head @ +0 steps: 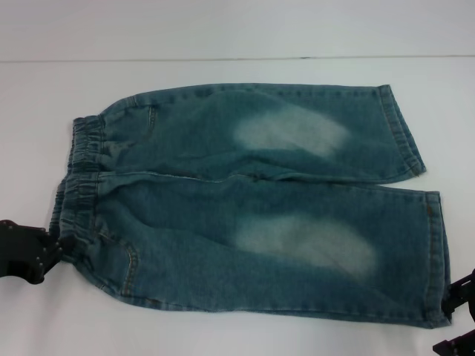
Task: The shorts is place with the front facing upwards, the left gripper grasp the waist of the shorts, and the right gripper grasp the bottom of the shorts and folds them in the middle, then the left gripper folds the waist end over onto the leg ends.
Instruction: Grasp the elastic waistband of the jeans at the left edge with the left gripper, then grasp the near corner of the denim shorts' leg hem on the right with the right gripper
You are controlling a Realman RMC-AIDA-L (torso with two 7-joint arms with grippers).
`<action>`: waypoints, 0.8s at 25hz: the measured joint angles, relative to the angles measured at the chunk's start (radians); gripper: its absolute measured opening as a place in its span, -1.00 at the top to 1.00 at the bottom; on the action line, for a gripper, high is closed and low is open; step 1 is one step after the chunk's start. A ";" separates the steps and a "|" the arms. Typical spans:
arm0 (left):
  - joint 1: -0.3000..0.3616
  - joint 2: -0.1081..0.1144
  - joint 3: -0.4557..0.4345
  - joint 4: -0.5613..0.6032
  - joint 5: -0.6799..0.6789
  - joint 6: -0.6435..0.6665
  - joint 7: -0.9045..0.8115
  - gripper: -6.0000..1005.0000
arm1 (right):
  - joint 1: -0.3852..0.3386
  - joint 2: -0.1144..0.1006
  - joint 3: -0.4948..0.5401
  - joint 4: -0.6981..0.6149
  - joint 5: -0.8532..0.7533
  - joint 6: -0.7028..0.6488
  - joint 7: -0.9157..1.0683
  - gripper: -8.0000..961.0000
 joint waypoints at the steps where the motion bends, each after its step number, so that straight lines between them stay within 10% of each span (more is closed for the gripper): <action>1: 0.000 0.000 0.000 -0.002 0.000 0.000 0.000 0.83 | 0.000 0.000 0.000 0.002 0.000 0.004 -0.003 -0.70; 20: 0.000 0.000 -0.002 -0.006 0.000 0.006 -0.006 0.82 | -0.018 0.000 0.031 -0.019 0.029 0.039 -0.065 0.58</action>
